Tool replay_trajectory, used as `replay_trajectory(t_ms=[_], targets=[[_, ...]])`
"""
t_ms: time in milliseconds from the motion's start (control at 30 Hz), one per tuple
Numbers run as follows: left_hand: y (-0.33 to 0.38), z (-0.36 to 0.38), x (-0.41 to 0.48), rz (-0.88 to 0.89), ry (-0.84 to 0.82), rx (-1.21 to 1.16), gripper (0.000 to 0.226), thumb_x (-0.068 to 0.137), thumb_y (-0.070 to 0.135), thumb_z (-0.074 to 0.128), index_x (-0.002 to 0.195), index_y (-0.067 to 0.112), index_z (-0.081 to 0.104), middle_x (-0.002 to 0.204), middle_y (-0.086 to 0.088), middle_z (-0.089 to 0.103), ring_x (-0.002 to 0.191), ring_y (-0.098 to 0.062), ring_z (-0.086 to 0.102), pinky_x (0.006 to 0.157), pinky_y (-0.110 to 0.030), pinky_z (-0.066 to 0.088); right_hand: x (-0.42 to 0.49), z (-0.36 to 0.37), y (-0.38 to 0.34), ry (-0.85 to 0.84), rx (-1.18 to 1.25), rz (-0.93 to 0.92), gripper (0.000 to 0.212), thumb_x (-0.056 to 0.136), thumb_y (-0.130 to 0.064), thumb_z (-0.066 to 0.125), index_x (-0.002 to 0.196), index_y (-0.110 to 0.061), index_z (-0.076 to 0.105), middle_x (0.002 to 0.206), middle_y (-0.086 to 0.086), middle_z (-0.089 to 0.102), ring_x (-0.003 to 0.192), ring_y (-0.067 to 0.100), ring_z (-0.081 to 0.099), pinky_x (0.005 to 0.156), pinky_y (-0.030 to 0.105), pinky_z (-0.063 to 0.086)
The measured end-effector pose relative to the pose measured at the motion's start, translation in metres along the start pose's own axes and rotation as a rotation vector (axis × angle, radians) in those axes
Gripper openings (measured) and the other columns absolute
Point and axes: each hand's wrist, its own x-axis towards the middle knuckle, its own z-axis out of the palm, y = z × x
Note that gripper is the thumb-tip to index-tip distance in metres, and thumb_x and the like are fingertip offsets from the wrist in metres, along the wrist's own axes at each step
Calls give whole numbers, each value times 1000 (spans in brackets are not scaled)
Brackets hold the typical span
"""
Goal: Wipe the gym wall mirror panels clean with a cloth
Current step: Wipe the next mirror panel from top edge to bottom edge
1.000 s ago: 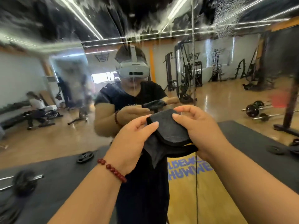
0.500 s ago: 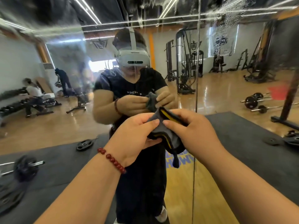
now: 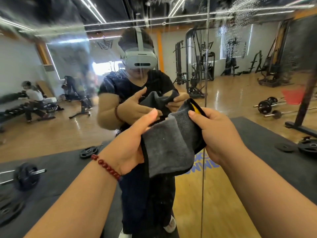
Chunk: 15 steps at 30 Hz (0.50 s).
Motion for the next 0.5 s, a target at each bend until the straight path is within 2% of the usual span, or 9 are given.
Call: replay_trajectory(t_ms=[33, 133, 200, 233, 267, 300, 367, 433, 500], targets=[[1, 0, 0, 3, -7, 11, 62, 68, 55, 75, 112, 13, 74, 115, -10, 72, 110, -26, 68, 98, -46, 49, 0, 0, 0, 25, -26, -16, 19, 96, -25, 62, 82, -22, 75, 96, 12, 73, 100, 34, 67, 90, 61, 52], [1, 5, 2, 95, 4, 147, 30, 77, 30, 69, 97, 11, 78, 105, -13, 74, 101, -26, 70, 93, -42, 54, 2, 0, 3, 51, -113, -77, 14, 96, -24, 63, 85, -23, 72, 94, 9, 72, 96, 28, 68, 89, 55, 54], [-1, 11, 4, 183, 62, 155, 16, 84, 17, 64, 83, 13, 79, 93, -11, 76, 89, -21, 72, 80, -34, 58, 0, -1, 4, 68, -342, -184, 8, 94, -26, 66, 99, -33, 66, 96, -10, 68, 92, -2, 63, 86, 26, 54], [-2, 12, 5, 218, 94, 155, 20, 89, 13, 61, 81, 15, 79, 91, -9, 76, 89, -20, 71, 79, -33, 56, -3, -1, 3, 102, -499, -243, 17, 93, -29, 67, 108, -35, 61, 102, -16, 63, 91, -10, 58, 80, 12, 48], [-3, 13, 7, 243, 119, 163, 25, 94, 12, 59, 80, 17, 79, 92, -8, 76, 91, -20, 70, 81, -34, 55, -7, -1, 3, 141, -581, -305, 25, 92, -32, 66, 116, -35, 59, 107, -17, 59, 93, -9, 55, 77, 10, 42], [-4, 16, 8, 265, 139, 165, 28, 96, 13, 57, 80, 20, 79, 93, -8, 75, 93, -21, 69, 84, -38, 55, -13, 0, 1, 176, -596, -352, 27, 92, -37, 64, 118, -34, 60, 109, -15, 57, 94, -6, 54, 77, 14, 40], [-6, 20, 9, 300, 176, 131, 31, 98, 15, 56, 78, 22, 79, 94, -9, 75, 95, -23, 68, 88, -41, 55, -25, 5, -6, 129, -484, -348, 27, 90, -51, 57, 99, -27, 68, 91, -14, 62, 82, 0, 56, 72, 21, 43], [-5, 23, 10, 334, 190, 99, 30, 98, 17, 56, 79, 24, 79, 94, -9, 74, 94, -22, 68, 84, -40, 55, -31, 10, -12, 0, -396, -163, 67, 79, -72, 47, 87, -9, 70, 82, 4, 67, 77, 13, 62, 79, 34, 51], [-3, 25, 11, 376, 198, 101, 29, 97, 18, 58, 79, 26, 78, 93, -7, 74, 91, -20, 69, 79, -36, 54, -31, 11, -14, -96, -401, 34, 82, 67, -81, 44, 92, -7, 70, 88, 11, 68, 87, 23, 66, 89, 45, 51]])
